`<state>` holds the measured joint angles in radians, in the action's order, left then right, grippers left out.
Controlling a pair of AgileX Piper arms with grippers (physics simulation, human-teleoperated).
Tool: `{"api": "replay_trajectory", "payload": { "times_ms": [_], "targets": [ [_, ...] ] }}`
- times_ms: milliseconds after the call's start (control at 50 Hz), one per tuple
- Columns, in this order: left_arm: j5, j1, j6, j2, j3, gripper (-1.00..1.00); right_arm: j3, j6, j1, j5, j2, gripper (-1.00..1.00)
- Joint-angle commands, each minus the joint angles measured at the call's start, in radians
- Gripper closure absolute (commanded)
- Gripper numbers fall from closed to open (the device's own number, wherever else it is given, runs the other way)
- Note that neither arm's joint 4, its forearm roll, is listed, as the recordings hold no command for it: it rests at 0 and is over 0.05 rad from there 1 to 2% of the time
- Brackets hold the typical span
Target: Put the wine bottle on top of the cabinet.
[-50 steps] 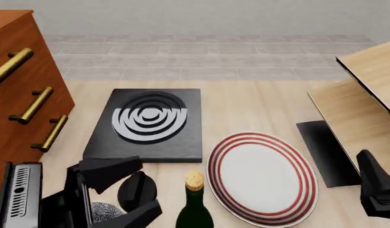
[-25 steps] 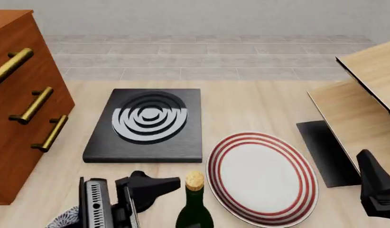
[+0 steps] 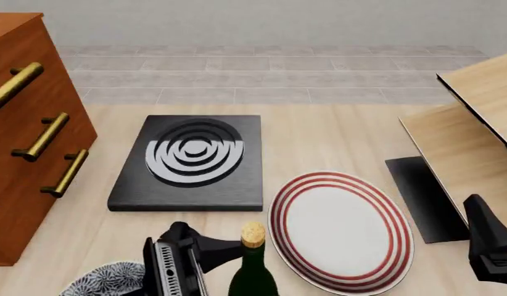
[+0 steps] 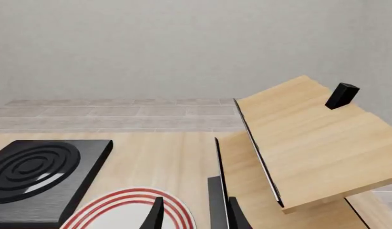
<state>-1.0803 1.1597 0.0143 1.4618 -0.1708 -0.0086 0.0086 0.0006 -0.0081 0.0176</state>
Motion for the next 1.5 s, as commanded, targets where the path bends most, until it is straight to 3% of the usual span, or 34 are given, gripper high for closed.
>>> {"api": "replay_trajectory", "payload": {
  "times_ms": [20,960,980,1320,1500],
  "targets": [
    [-0.034,0.001,-0.001,0.067,-0.013,-1.00,0.000,0.000,0.000,0.000,0.000,-1.00],
    [-0.126,-0.001,0.002,0.272,-0.080,-1.00,0.000,0.000,0.000,0.000,0.000,-1.00],
    [-0.127,-0.003,0.001,0.275,-0.080,1.00,0.000,0.000,0.000,0.000,0.000,-1.00],
    [-0.108,-0.012,0.004,0.230,-0.067,1.00,0.000,0.000,0.000,0.000,-0.001,-1.00],
    [-0.041,-0.029,-0.009,0.129,-0.055,1.00,0.000,0.000,0.000,0.000,0.000,-1.00]
  ]
}}
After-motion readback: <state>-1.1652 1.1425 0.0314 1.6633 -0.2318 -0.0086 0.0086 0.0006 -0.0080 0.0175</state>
